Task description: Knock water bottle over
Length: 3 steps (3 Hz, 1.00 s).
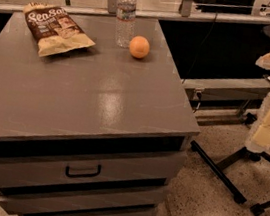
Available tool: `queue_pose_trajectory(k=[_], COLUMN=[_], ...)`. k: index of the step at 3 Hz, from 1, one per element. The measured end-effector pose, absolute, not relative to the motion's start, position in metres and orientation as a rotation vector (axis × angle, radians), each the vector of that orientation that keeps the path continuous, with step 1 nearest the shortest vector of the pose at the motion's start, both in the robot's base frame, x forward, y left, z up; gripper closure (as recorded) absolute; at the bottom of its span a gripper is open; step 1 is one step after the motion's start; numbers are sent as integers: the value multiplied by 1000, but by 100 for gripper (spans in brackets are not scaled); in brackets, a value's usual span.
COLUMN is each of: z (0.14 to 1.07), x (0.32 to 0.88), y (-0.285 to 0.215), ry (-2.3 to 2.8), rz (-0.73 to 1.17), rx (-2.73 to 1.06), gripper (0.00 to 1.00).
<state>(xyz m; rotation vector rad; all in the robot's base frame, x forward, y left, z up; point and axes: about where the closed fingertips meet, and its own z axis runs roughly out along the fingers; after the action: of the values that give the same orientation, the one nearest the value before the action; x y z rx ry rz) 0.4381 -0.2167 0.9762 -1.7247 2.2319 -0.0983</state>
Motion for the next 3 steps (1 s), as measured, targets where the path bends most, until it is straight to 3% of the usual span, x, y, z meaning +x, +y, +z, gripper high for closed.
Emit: queue_pose_trajectory(k=[1, 3], z=[976, 1005], x=[438, 526], y=[-217, -203], ry=[2232, 2025], rz=[-99, -217], rx=[-1725, -1729], gripper=[0, 0])
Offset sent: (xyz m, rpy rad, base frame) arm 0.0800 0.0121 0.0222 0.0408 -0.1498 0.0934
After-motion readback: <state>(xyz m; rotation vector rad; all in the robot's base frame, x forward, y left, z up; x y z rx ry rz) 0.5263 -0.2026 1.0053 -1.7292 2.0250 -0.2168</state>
